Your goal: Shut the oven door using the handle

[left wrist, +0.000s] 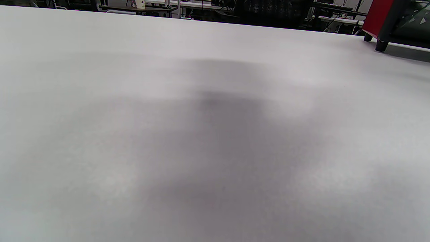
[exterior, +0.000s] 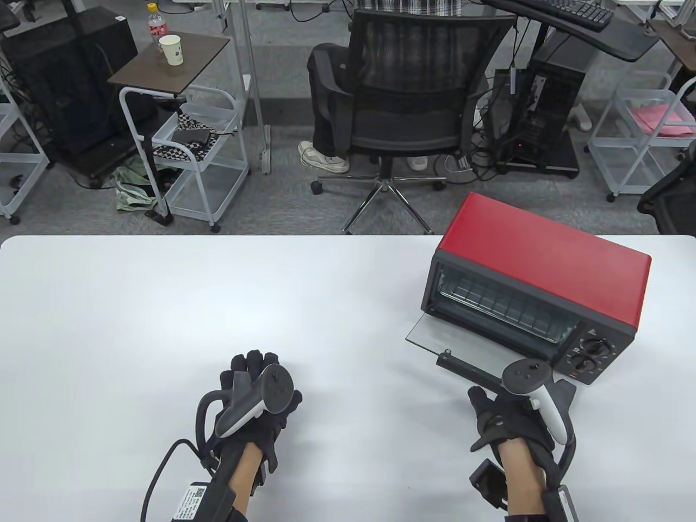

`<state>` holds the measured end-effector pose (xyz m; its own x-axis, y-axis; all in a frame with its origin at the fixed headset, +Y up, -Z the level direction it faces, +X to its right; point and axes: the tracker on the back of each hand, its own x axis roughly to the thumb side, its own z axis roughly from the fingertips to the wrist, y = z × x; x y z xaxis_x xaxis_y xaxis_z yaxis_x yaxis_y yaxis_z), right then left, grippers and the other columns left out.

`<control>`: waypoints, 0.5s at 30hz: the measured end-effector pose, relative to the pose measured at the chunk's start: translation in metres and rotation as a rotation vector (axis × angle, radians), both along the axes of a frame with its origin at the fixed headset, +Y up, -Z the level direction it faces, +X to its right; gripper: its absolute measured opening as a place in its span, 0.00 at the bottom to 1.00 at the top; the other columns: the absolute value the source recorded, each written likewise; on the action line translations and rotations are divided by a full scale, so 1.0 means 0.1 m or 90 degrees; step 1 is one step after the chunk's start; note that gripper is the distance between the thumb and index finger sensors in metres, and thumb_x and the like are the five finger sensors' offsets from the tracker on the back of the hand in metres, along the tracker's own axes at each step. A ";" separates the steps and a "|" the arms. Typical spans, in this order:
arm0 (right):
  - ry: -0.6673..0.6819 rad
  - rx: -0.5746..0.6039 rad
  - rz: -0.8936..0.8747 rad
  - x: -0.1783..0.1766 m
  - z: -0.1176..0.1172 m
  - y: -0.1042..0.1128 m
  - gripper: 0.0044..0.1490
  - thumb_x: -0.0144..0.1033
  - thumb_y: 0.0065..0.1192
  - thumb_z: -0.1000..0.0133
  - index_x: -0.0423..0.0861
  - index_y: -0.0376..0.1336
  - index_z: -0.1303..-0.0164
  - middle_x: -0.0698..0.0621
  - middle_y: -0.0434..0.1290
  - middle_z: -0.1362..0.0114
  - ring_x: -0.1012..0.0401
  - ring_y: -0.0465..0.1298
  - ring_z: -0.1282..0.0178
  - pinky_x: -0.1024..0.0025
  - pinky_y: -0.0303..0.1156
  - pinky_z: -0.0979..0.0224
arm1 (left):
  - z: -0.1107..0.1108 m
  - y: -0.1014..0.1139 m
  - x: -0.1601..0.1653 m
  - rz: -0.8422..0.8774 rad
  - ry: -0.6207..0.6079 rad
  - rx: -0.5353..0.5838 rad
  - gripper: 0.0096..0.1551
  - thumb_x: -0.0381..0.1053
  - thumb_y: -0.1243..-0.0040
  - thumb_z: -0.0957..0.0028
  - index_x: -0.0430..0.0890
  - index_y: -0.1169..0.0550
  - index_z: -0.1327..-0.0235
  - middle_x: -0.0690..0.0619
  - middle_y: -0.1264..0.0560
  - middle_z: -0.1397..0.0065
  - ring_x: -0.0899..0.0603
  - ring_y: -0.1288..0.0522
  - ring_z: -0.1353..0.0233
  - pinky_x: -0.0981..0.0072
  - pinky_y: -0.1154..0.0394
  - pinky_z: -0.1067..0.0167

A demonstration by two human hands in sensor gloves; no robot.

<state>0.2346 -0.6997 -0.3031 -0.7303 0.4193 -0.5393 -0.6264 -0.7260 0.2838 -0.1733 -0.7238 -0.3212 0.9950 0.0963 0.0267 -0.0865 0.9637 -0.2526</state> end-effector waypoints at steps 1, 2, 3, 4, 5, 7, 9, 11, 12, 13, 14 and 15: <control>-0.003 0.005 -0.005 0.01 0.00 0.00 0.54 0.57 0.40 0.39 0.26 0.36 0.24 0.21 0.44 0.18 0.30 0.54 0.22 0.37 0.57 0.25 | 0.00 0.00 0.00 0.000 0.000 0.000 0.49 0.68 0.56 0.40 0.43 0.55 0.17 0.32 0.57 0.15 0.25 0.58 0.19 0.35 0.59 0.31; -0.007 0.012 -0.013 0.02 0.00 0.00 0.54 0.56 0.40 0.39 0.26 0.36 0.24 0.21 0.44 0.18 0.30 0.54 0.22 0.37 0.58 0.25 | 0.00 0.00 0.00 0.000 0.000 0.001 0.49 0.68 0.56 0.40 0.43 0.56 0.17 0.32 0.57 0.15 0.25 0.58 0.19 0.35 0.59 0.31; -0.011 0.020 -0.020 0.03 0.00 0.00 0.54 0.56 0.40 0.39 0.26 0.36 0.24 0.21 0.44 0.18 0.31 0.54 0.22 0.37 0.58 0.25 | 0.00 0.00 0.00 0.001 0.000 0.001 0.49 0.68 0.56 0.40 0.43 0.56 0.17 0.32 0.57 0.15 0.25 0.58 0.19 0.35 0.59 0.31; -0.015 0.028 -0.024 0.03 0.00 0.00 0.54 0.56 0.40 0.39 0.26 0.36 0.24 0.21 0.44 0.18 0.31 0.54 0.22 0.37 0.58 0.25 | 0.00 0.00 0.00 0.000 0.000 0.001 0.49 0.68 0.56 0.40 0.43 0.56 0.18 0.32 0.57 0.15 0.25 0.58 0.19 0.35 0.59 0.31; -0.023 0.039 -0.030 0.04 0.00 0.01 0.53 0.56 0.40 0.39 0.26 0.36 0.24 0.21 0.44 0.18 0.31 0.55 0.22 0.37 0.58 0.25 | 0.00 0.00 0.00 0.001 0.000 0.001 0.50 0.68 0.56 0.40 0.43 0.56 0.18 0.32 0.57 0.15 0.25 0.58 0.19 0.35 0.59 0.31; -0.033 0.056 -0.038 0.06 0.00 0.02 0.53 0.56 0.41 0.39 0.26 0.37 0.24 0.21 0.45 0.18 0.31 0.55 0.23 0.37 0.58 0.25 | 0.00 0.00 0.00 0.002 0.001 0.002 0.49 0.68 0.56 0.40 0.43 0.56 0.18 0.32 0.57 0.15 0.25 0.58 0.19 0.35 0.59 0.31; -0.046 0.079 -0.045 0.07 0.00 0.03 0.52 0.55 0.41 0.39 0.27 0.38 0.24 0.21 0.46 0.19 0.31 0.56 0.23 0.37 0.59 0.26 | 0.00 0.00 0.00 0.003 0.001 0.004 0.49 0.68 0.56 0.40 0.43 0.56 0.18 0.32 0.57 0.15 0.25 0.58 0.19 0.35 0.59 0.31; -0.061 0.104 -0.051 0.09 0.00 0.05 0.51 0.54 0.42 0.39 0.27 0.39 0.24 0.22 0.48 0.19 0.31 0.57 0.23 0.38 0.60 0.26 | -0.01 0.00 0.00 0.004 0.001 0.003 0.50 0.68 0.56 0.40 0.43 0.56 0.18 0.32 0.57 0.15 0.25 0.58 0.19 0.35 0.59 0.31; -0.065 0.115 -0.057 0.10 0.00 0.06 0.51 0.54 0.42 0.39 0.27 0.40 0.24 0.22 0.48 0.19 0.31 0.58 0.23 0.38 0.60 0.26 | -0.01 0.00 0.00 0.004 0.001 0.003 0.50 0.68 0.56 0.40 0.43 0.56 0.18 0.32 0.57 0.15 0.25 0.58 0.19 0.35 0.59 0.31; -0.068 0.124 -0.065 0.11 0.00 0.06 0.51 0.54 0.42 0.39 0.27 0.40 0.24 0.22 0.48 0.19 0.31 0.58 0.24 0.38 0.60 0.26 | -0.01 0.00 0.00 0.004 0.000 0.002 0.49 0.68 0.56 0.40 0.43 0.56 0.18 0.32 0.57 0.15 0.25 0.58 0.19 0.35 0.59 0.31; -0.072 0.138 -0.074 0.12 -0.01 0.06 0.50 0.53 0.42 0.39 0.27 0.40 0.24 0.21 0.48 0.19 0.31 0.58 0.24 0.38 0.60 0.26 | -0.01 0.00 0.00 0.003 0.000 0.002 0.50 0.68 0.56 0.40 0.43 0.56 0.18 0.32 0.57 0.15 0.25 0.58 0.19 0.35 0.59 0.31; -0.078 0.147 -0.078 0.13 -0.01 0.07 0.50 0.53 0.42 0.39 0.27 0.40 0.24 0.22 0.49 0.19 0.31 0.58 0.24 0.38 0.60 0.26 | -0.01 0.00 0.00 0.003 0.000 0.002 0.50 0.68 0.56 0.40 0.43 0.56 0.18 0.32 0.57 0.15 0.25 0.58 0.19 0.35 0.59 0.31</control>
